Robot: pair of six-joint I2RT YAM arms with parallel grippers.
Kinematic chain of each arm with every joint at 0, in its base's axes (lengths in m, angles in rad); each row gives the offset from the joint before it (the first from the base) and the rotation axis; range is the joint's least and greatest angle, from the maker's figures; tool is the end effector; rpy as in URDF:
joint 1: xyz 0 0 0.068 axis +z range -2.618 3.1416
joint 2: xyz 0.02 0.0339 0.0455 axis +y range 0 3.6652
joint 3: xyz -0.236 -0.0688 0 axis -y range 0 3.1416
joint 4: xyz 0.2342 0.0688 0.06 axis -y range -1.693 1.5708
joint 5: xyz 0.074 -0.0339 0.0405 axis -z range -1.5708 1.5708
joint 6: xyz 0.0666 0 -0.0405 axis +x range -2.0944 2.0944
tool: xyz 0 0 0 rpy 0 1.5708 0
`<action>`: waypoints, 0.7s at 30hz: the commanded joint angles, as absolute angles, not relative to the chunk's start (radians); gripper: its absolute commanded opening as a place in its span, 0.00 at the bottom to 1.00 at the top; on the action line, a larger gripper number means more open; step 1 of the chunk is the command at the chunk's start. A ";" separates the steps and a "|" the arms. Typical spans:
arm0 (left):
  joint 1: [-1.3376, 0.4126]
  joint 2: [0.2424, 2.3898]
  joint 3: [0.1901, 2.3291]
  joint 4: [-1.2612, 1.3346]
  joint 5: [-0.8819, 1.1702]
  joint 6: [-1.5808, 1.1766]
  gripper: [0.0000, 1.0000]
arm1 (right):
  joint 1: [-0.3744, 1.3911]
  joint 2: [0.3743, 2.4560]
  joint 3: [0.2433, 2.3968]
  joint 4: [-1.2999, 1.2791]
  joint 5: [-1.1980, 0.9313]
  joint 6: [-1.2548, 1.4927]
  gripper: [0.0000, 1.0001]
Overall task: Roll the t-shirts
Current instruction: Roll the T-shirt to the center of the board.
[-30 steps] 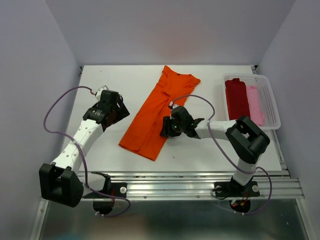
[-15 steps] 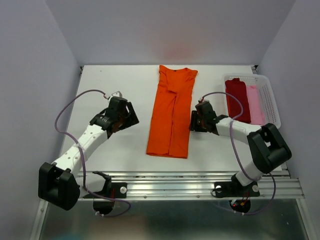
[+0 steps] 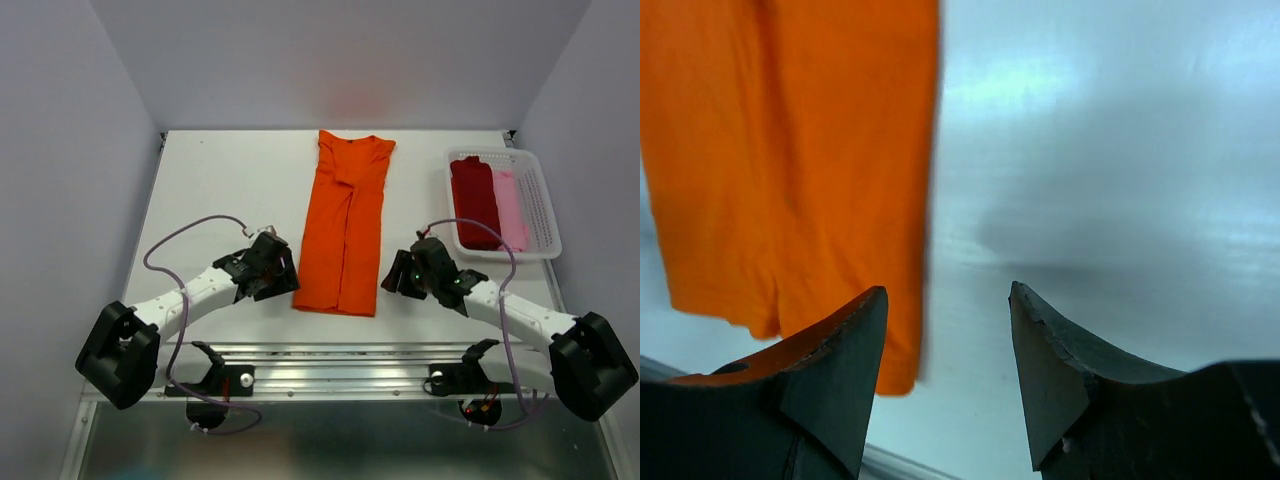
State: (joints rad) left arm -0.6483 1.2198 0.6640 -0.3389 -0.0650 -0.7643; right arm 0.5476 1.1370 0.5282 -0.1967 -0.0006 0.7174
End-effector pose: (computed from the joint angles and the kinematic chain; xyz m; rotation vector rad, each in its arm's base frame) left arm 0.2078 -0.1519 0.1529 -0.1761 2.5324 -0.5164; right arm 0.2088 0.1274 0.1415 0.2084 2.4525 0.5862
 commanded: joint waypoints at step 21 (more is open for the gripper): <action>-0.689 1.233 0.495 -0.143 0.075 -0.897 0.54 | 0.712 1.193 0.356 0.040 -0.095 1.011 0.39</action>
